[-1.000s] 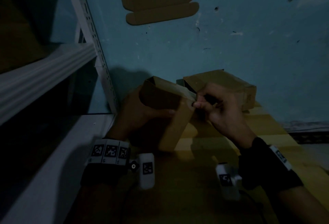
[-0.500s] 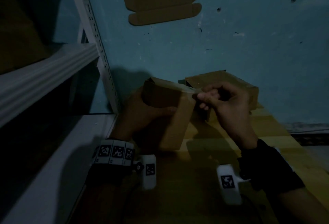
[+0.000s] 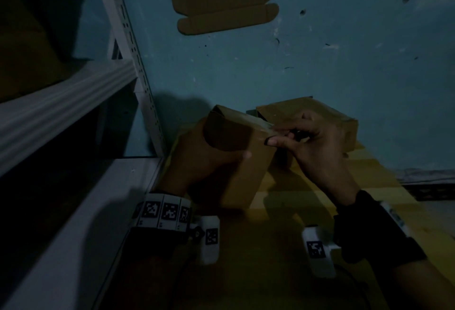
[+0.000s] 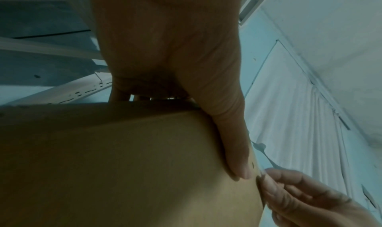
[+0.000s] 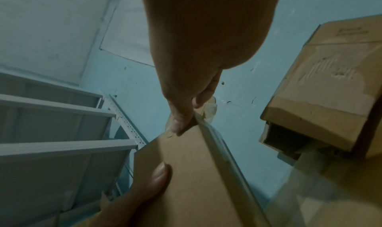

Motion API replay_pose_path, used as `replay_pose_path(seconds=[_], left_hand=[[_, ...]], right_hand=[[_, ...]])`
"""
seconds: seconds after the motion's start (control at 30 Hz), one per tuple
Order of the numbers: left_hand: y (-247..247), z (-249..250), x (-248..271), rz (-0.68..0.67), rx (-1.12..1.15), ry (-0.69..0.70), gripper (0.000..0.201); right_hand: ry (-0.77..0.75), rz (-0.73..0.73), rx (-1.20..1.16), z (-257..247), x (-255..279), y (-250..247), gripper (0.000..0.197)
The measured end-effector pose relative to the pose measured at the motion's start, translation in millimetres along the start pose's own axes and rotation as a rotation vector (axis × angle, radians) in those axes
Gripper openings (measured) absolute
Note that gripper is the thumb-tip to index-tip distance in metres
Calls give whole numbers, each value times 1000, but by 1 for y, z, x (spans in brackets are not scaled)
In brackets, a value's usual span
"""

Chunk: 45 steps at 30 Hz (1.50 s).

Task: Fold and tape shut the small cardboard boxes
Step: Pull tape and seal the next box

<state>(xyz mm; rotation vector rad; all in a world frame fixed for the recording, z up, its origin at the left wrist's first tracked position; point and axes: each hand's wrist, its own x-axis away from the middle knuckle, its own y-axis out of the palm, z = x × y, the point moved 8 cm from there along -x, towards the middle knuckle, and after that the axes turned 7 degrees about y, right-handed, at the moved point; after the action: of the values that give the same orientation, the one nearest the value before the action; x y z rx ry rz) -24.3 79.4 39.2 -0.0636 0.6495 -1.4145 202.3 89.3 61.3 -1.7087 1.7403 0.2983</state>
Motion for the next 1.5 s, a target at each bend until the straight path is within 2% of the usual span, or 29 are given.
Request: replay_pose_path(seconds=[0.1,0.2,0.47,0.6,0.77,0.83,0.9,0.97,1.07,1.13,1.27,1.5], left_hand=[[2,1,-1,-4,-12,9,111],[3,0,-1,-13,-19,18,107],[1,3,1,-36,43,11,93],[0,-1,1,-48,37,-1,92],[0,-6,8,-57,207,-108,58],[-1,-5,10,-46,227,-140,59],[-2,-3,9,-14,227,-143,61],[-3,-1,9,7,228,-126,52],[-2,0,9,12,209,-110,44],[-1,0,8,8,165,-102,48],[6,4,3,2,52,-78,84],[4,6,1,23,21,-69,91]], right_hand=[[-44,33,0,-1,-1,0,12],[-25,37,-82,1,-1,1,9],[42,-13,-304,8,3,7,15],[78,-63,-373,11,4,11,21],[94,-117,-401,2,1,9,21],[80,-86,-358,-3,-1,5,16],[124,-73,-356,0,1,4,2],[159,-86,-345,5,3,6,15],[177,-95,-320,6,5,10,21],[195,-63,-307,7,4,10,22],[257,5,-261,17,4,6,28],[181,-8,-190,13,3,1,16]])
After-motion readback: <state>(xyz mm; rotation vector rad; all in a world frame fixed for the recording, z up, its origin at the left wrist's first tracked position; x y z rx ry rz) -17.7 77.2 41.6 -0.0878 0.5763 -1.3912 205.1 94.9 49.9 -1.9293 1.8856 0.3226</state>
